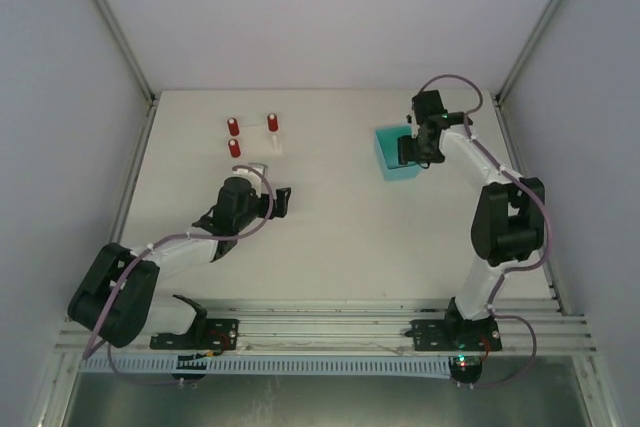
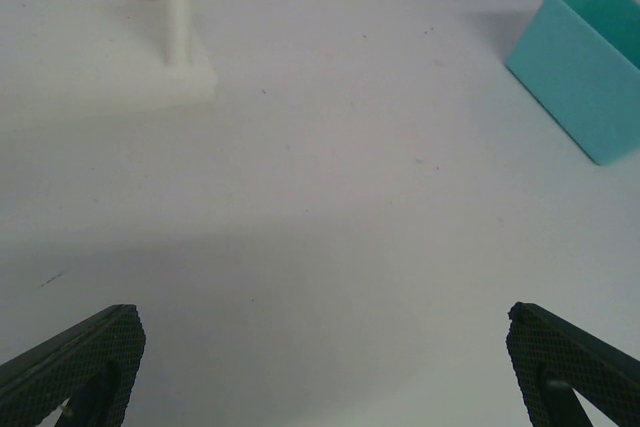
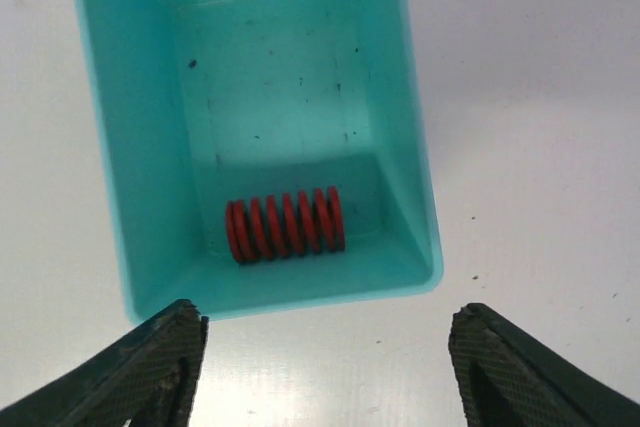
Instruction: Install the large spring
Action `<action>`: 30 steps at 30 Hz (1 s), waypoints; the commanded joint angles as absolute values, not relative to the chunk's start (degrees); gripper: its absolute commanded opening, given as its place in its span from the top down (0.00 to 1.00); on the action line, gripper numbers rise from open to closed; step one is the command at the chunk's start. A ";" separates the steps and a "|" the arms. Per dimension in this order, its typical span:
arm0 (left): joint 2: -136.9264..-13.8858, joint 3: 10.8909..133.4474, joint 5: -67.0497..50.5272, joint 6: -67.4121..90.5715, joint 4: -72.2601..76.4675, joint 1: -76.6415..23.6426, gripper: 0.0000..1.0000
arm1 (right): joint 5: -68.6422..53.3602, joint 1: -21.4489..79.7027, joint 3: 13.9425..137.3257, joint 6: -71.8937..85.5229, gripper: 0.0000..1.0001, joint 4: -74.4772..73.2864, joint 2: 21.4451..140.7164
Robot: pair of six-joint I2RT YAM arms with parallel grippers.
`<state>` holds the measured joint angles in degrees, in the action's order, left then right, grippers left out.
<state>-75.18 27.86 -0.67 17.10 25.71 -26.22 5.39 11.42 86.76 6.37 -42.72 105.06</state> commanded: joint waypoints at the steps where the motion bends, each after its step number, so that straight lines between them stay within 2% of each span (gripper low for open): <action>1: -76.03 28.17 -0.66 15.34 28.48 -26.36 0.01 | 3.45 11.59 85.31 16.00 0.27 -41.95 99.41; 4: -75.86 27.46 -1.62 15.41 29.94 -26.50 0.01 | 3.52 11.79 80.09 24.25 0.21 -39.42 93.00; 10: -74.41 27.00 -2.69 14.76 30.53 -26.80 0.01 | 19.58 12.51 75.16 40.85 0.16 -46.03 88.02; 14: -74.27 26.70 -2.90 14.51 30.87 -26.96 0.01 | 18.35 12.51 71.32 42.61 0.16 -45.51 85.57; 22: -76.29 28.81 -5.94 14.19 30.98 -27.57 0.01 | 15.86 12.52 63.29 44.38 0.23 -31.71 82.65; 26: -76.30 26.67 -2.79 13.09 33.19 -29.03 0.01 | 17.09 12.49 62.97 43.73 0.27 -28.15 82.59; 30: -78.47 28.40 -1.39 21.92 30.89 -29.66 0.01 | 15.85 12.56 58.29 46.88 0.32 -22.10 80.44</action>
<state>-76.16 26.89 -2.72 15.07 31.59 -29.04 16.01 12.23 62.22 43.42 -28.82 83.11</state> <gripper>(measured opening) 0.993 0.694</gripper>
